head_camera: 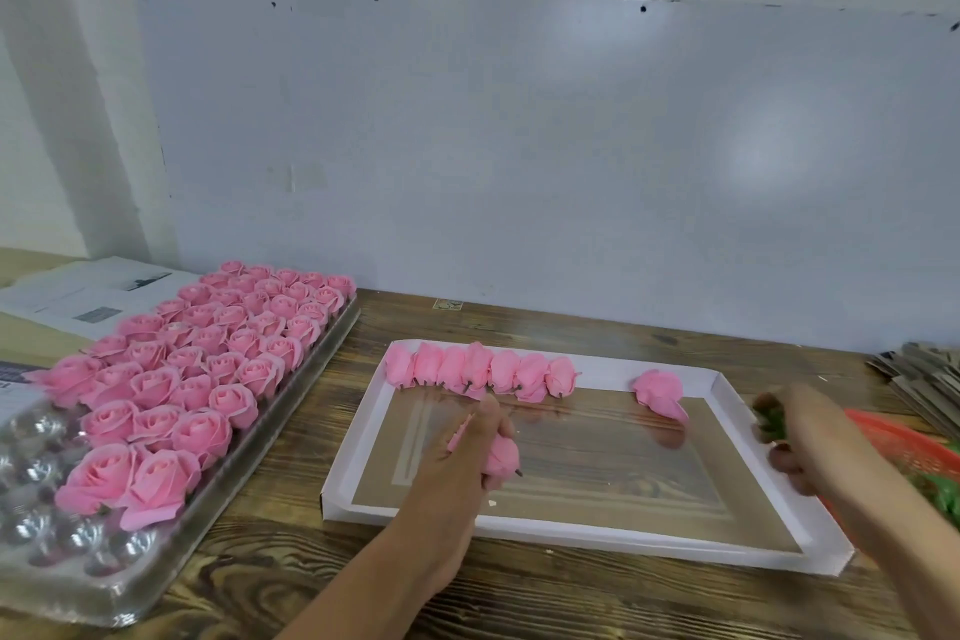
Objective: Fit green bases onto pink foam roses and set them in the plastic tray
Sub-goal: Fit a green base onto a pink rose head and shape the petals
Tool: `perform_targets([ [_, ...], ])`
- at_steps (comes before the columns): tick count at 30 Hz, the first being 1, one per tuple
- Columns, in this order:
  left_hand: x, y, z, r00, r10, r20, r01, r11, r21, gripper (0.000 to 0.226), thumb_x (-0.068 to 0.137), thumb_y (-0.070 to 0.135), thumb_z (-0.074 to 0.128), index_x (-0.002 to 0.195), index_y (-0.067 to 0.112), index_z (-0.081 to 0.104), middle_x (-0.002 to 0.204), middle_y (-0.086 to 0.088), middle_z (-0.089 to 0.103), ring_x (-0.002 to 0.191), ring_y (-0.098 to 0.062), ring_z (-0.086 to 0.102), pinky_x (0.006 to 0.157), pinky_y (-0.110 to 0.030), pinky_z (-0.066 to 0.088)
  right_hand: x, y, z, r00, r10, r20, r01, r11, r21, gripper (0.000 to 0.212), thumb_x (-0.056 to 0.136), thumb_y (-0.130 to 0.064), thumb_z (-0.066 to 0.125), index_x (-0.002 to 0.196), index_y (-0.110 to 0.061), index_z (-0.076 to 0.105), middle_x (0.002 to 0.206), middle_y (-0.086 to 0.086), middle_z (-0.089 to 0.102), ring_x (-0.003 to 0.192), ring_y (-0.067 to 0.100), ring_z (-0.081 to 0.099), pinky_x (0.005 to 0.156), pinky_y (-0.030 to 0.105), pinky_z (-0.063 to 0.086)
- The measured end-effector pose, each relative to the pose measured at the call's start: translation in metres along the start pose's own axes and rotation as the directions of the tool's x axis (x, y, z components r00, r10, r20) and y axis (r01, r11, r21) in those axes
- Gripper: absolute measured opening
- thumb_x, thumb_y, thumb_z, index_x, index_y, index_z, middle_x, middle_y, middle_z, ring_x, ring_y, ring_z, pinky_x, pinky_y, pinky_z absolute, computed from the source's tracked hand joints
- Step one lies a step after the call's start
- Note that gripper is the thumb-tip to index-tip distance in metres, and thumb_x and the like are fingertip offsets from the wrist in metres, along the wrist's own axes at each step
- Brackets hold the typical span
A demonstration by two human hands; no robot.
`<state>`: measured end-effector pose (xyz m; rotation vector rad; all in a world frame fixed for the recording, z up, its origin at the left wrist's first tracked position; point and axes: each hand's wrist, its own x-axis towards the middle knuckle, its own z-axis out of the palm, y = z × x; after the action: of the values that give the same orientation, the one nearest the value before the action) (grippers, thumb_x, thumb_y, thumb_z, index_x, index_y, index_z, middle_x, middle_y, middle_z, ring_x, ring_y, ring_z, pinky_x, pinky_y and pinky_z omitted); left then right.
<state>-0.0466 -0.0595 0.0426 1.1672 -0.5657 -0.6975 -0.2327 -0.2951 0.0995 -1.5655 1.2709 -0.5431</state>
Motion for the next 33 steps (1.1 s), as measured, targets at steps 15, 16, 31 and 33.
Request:
perform_targets([
  [15,0.005,-0.006,-0.003,0.999,-0.024,-0.034,0.018,0.988,-0.156,0.03,0.077,0.041,0.073,0.086,0.012,0.071,0.086,-0.006,0.066,0.064,-0.011,0.061,0.052,-0.023,0.05,-0.066,0.032,0.123,0.911,-0.319,0.261,0.151,0.847,0.51,0.02,0.089,-0.003,0.065,0.105,-0.013,0.071,0.087,0.007,0.073,0.071,0.015,0.068,0.06,0.018,0.054],
  [16,0.006,-0.006,-0.003,0.999,-0.029,-0.045,0.022,0.988,-0.154,0.03,0.081,0.04,0.07,0.086,0.011,0.069,0.084,-0.007,0.065,0.062,-0.011,0.059,0.052,-0.023,0.05,-0.068,0.034,0.124,0.904,-0.367,0.22,0.227,0.846,0.482,0.023,0.087,-0.005,0.069,0.106,-0.018,0.073,0.084,0.012,0.073,0.074,0.018,0.069,0.064,0.017,0.055],
  [31,0.006,-0.009,-0.002,0.997,-0.078,0.01,0.078,0.995,-0.065,0.029,0.083,0.046,0.069,0.074,0.018,0.07,0.075,-0.013,0.067,0.068,-0.023,0.058,0.063,-0.035,0.05,-0.084,0.036,0.144,0.722,-0.679,0.131,0.622,0.721,0.305,0.04,0.063,-0.037,0.084,0.098,-0.051,0.072,0.082,-0.011,0.071,0.057,0.007,0.052,0.058,0.02,0.047],
  [33,0.007,-0.01,-0.002,0.996,-0.085,-0.017,0.084,0.994,-0.075,0.039,0.079,0.048,0.071,0.088,0.009,0.068,0.087,-0.02,0.068,0.08,-0.033,0.058,0.071,-0.042,0.051,-0.084,0.037,0.145,0.715,-0.686,0.133,0.632,0.716,0.298,0.047,0.065,-0.022,0.087,0.097,-0.053,0.072,0.075,-0.013,0.069,0.054,0.002,0.05,0.058,0.015,0.047],
])
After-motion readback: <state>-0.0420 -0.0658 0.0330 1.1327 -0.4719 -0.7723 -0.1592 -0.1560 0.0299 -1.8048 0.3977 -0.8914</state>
